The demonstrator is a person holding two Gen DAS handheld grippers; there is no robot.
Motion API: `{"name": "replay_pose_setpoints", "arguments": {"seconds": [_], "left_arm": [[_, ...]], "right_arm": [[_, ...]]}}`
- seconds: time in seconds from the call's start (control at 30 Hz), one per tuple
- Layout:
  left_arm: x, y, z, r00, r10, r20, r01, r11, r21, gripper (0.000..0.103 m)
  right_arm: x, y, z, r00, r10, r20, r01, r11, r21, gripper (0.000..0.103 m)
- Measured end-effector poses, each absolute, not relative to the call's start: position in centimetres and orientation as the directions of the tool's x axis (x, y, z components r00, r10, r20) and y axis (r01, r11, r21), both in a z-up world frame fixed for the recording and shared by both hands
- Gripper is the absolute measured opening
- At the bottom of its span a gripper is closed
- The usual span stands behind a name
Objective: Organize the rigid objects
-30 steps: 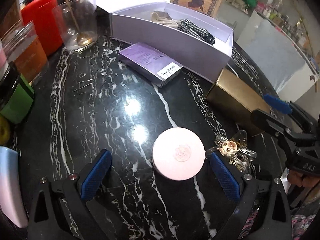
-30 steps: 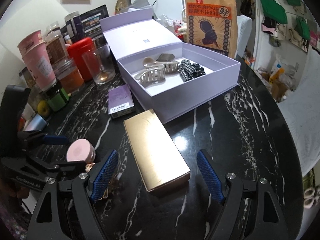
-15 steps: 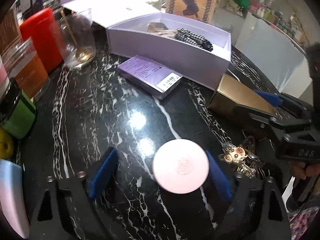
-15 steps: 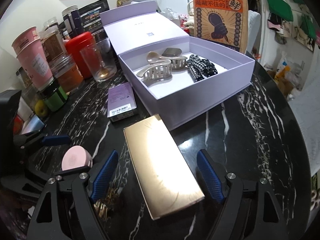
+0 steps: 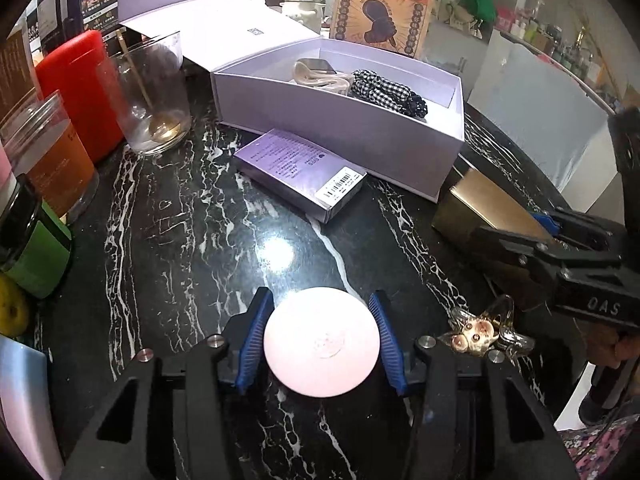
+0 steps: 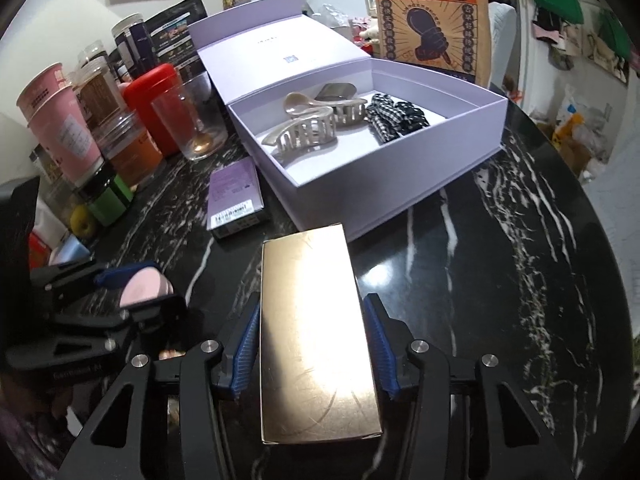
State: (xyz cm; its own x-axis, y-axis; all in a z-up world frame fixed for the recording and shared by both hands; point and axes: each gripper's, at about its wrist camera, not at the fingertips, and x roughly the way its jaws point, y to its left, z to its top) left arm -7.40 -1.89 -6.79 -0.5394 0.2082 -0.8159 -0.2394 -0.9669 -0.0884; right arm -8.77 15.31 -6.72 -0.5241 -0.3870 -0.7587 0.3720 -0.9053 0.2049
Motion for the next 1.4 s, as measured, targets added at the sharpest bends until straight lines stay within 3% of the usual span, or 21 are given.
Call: {"name": "replay_pose_setpoints", "arguments": {"seconds": [0.5,0.73,0.8,0.83,1.4], "left_arm": [[-8.6,-1.1,-6.7,-0.543,0.232,-0.807,-0.233,-0.965,-0.12,0.05],[-8.6,-1.2,-6.7,-0.545,0.232,-0.805,-0.219,-0.967,-0.13,0.05],[-8.6,-1.2,-6.7,-0.547,0.235,-0.803,-0.223,-0.966,-0.131,0.05],[-8.6,-1.3,-6.8,-0.549,0.238,-0.801,-0.225,-0.965,-0.133,0.05],[-8.6,-2.1,-6.6,-0.532,0.277,-0.8,-0.215,-0.958,-0.189,0.05]], "right_arm": [[-7.0,17.0,-7.2,-0.558,-0.328,-0.762,0.334,-0.93,0.155,0.061],[-6.9,16.5,-7.4,-0.59,-0.275,-0.759,0.333,-0.939,0.082,0.061],[-6.9,16.4,-7.5,-0.601,-0.257,-0.757,0.322,-0.944,0.064,0.056],[-6.9,16.4,-7.5,-0.606,-0.251,-0.755,0.318,-0.946,0.059,0.045],[-6.2,17.2,-6.6,-0.598,-0.277,-0.753,0.281,-0.951,0.127,0.045]]}}
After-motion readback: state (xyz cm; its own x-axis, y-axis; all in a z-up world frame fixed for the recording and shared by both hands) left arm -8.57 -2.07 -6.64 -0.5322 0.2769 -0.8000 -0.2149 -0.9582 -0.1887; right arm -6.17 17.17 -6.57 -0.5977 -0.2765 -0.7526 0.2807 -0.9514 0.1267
